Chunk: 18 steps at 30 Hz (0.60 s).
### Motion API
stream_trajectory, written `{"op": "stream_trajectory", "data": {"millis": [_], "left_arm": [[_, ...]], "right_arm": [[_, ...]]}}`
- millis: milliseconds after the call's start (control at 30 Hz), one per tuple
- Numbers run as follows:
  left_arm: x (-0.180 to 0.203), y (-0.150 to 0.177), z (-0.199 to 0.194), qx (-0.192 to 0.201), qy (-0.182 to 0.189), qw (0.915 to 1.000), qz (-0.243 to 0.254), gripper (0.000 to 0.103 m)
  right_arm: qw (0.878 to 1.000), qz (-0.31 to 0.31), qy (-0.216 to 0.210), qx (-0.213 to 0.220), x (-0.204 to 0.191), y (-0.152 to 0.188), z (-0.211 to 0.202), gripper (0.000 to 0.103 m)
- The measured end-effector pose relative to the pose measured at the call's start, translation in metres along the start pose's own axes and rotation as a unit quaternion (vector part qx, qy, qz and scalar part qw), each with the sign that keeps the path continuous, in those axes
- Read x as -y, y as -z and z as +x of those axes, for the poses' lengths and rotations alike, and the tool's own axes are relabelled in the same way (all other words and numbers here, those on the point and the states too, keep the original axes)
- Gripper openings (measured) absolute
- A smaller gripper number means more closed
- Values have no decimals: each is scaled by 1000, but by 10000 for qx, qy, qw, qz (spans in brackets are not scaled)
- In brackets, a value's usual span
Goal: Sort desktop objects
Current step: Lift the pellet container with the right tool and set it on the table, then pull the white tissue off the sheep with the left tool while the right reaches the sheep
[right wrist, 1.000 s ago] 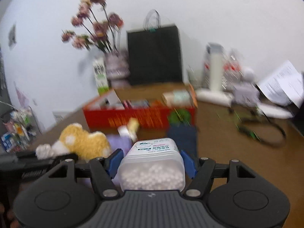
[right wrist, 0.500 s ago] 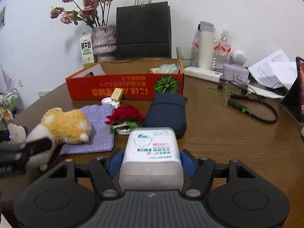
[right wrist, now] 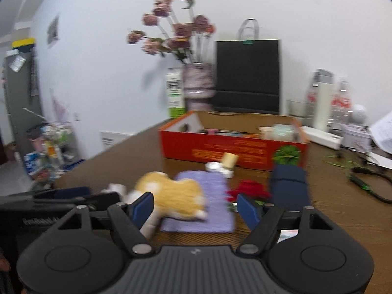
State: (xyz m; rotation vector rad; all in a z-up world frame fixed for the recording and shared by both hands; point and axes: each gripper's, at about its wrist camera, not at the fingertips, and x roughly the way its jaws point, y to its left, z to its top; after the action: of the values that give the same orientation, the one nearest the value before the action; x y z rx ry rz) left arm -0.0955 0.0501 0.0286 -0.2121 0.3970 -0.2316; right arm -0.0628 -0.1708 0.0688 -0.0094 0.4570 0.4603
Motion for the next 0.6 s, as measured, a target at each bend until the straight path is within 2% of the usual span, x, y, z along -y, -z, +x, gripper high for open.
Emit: {"op": "stream_trajectory", "data": {"millis": [100,133,167,233,367,400,467,533,600], "left_arm": [[2,-3,5,-37,-49,9999,155,77],[3,-4,10,-181,1,9997,142,54],[2,-4,15,-339,64,9994,96,27],[-2,-4,20,-515,96,9986,-103,23],[-27,-13,10,-141,111,9943,-1047,22],[-33,-16,9,-61,-19,9928,-1195,22],[-41,-20,11,-39,-437,9921,-1179,22],[-47,-21,18,-201,-734,9906,-1135,22],[-51,-20,22,-318,-854,9889,-1176,22]], "right_arm": [[9998,-99,-153,101,-12,-7,5,71],[9998,-115,-154,100,-15,-9,8,71],[9998,-128,-154,88,-17,-9,10,71],[9998,-129,-162,25,-18,-7,14,71],[9994,24,-207,-258,-15,4,24,72],[9992,27,-200,-354,-15,7,29,72],[9983,81,-279,-515,-18,10,39,72],[9964,301,-480,-635,-22,9,51,73],[9938,465,-587,-821,-30,7,67,75]]}}
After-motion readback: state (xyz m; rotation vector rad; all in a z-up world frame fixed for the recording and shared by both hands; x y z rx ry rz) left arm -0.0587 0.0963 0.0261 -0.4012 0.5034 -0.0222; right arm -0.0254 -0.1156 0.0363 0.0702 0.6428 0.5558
